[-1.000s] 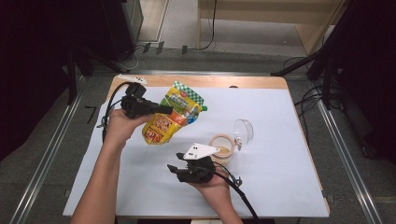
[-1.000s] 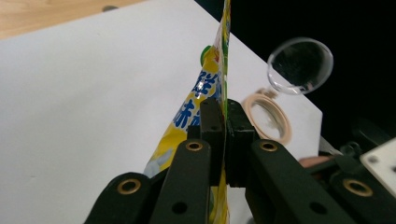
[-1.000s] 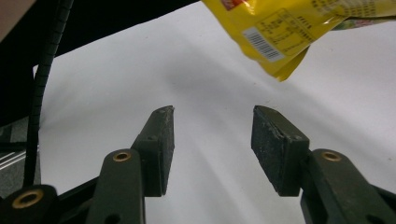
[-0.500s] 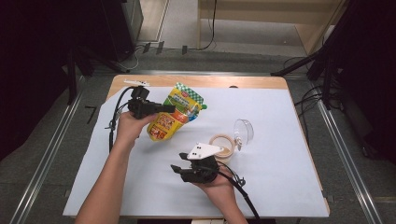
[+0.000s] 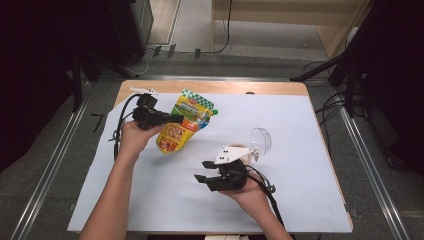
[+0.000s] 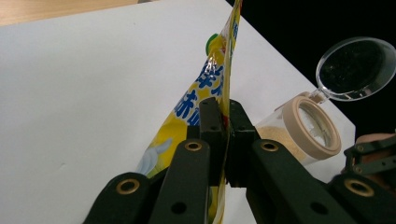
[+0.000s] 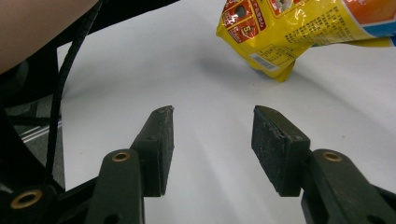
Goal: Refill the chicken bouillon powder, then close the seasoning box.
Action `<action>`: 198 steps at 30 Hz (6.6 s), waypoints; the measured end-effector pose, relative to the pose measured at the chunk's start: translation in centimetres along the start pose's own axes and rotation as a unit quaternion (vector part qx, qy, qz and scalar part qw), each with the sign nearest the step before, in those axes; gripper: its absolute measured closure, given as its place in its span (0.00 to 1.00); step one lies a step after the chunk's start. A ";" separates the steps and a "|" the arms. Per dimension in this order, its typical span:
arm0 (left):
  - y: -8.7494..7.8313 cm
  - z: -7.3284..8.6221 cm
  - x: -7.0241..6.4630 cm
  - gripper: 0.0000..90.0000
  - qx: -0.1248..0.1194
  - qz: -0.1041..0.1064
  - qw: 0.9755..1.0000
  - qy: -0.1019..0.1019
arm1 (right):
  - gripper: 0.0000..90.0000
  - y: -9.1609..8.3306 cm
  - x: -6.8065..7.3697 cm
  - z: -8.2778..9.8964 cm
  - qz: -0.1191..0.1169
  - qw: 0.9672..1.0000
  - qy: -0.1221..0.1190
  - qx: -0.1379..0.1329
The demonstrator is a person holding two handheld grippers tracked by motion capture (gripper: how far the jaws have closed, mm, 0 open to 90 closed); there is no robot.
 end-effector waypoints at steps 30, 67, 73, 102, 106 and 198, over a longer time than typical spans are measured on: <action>-4.6 3.5 -2.0 0.86 -0.010 -0.046 0.999 0.005 | 0.56 -3.0 -1.8 1.3 -0.001 1.000 0.004 0.007; -10.3 -0.5 -4.9 0.64 -0.028 -0.089 0.996 -0.009 | 0.55 -4.9 -1.8 0.9 0.014 1.000 0.008 0.019; -11.2 0.0 -4.0 0.58 -0.034 -0.117 0.992 -0.013 | 0.56 -5.5 -1.9 0.7 0.017 1.000 0.011 0.016; -11.4 4.5 1.3 0.46 -0.013 -0.173 0.983 -0.055 | 0.62 -10.9 -3.0 -1.5 0.044 0.998 0.033 -0.026; -10.9 4.7 1.5 0.46 -0.009 -0.169 0.984 -0.053 | 0.66 -12.0 -3.3 -1.7 0.049 0.998 0.038 -0.029; -8.6 5.7 2.2 0.46 0.014 -0.146 0.988 -0.048 | 0.79 -12.5 -10.0 1.6 0.124 0.986 0.098 -0.050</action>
Point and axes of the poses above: each handheld gripper's, and its own axes: y roughly forward along the jaws, z roughly out of its underside, x roughly to its left, the point moved 3 cm from there along y, roughly forward along the jaws, and after that the axes turned 11 degrees about y, right-handed, at the moved point
